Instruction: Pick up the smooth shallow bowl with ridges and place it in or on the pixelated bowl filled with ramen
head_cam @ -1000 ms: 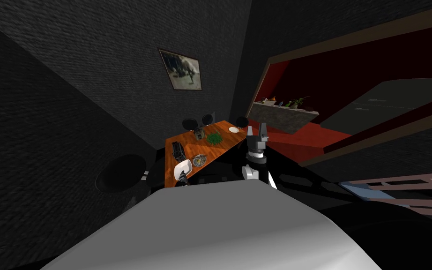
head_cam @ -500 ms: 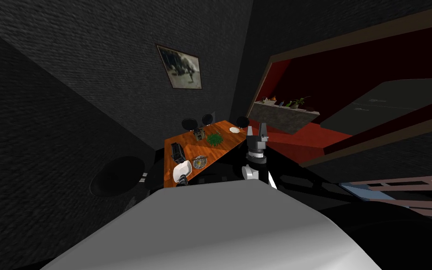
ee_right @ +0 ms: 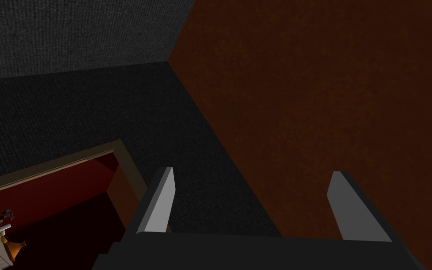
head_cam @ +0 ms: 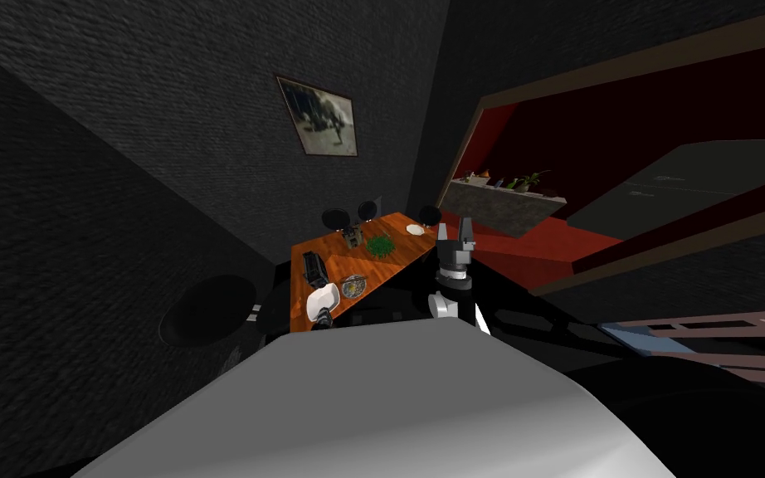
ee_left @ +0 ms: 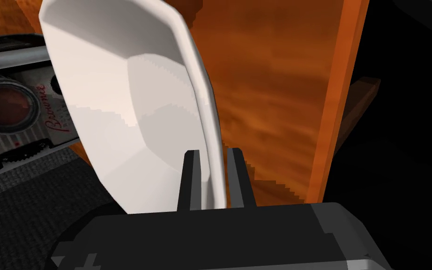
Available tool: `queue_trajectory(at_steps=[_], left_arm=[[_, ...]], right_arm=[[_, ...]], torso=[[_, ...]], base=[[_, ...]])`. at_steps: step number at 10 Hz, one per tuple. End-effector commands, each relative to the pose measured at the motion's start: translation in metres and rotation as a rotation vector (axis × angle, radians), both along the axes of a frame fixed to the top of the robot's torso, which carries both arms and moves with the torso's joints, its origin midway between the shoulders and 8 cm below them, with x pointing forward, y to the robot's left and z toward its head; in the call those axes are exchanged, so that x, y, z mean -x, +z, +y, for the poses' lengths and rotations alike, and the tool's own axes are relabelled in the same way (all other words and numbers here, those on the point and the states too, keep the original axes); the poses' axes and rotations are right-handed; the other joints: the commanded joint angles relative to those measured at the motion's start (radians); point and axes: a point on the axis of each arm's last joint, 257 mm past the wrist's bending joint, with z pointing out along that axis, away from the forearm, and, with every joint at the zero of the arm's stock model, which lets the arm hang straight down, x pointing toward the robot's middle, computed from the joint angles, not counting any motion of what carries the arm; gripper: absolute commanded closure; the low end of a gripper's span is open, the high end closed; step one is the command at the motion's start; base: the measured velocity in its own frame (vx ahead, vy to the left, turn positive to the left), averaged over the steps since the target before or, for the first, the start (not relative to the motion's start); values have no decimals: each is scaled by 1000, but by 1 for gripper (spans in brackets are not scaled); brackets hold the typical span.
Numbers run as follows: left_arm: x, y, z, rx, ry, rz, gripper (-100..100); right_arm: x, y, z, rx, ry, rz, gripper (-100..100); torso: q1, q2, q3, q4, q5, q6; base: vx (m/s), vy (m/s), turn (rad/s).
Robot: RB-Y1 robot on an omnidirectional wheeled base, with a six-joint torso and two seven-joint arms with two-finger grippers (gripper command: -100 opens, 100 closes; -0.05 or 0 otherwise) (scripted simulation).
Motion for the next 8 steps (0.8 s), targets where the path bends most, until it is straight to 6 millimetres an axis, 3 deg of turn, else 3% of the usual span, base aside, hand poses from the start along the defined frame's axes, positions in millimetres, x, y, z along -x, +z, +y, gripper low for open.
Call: queue_trajectory(at_steps=[1,4,5,6,7,8], left_arm=[[-10,3,4,1,-3,4,100],[-29,10,13,1,-8,4,100],[-25,9,12,1,-7,2,100],[-25,9,12,2,-7,5,0],[-38,21,31,-30,-10,-21,100],[-48,30,43,-49,-11,-37,100]], right_arm=[[0,0,0,0,0,0,0],[0,0,0,0,0,0,0],[0,0,0,0,0,0,0],[0,0,0,0,0,0,0],[0,0,0,0,0,0,0],[0,0,0,0,0,0,0]], torso=[[0,0,0,0,0,0],[-2,3,2,1,-1,0],[-1,3,2,1,-1,0],[0,0,1,1,-1,0],[1,-2,0,0,-1,0],[-4,2,2,1,-2,0]], base=[[-137,-69,25],[-101,-53,20],[-33,-12,3],[-8,-3,1],[-101,-92,40],[-190,-117,62]])
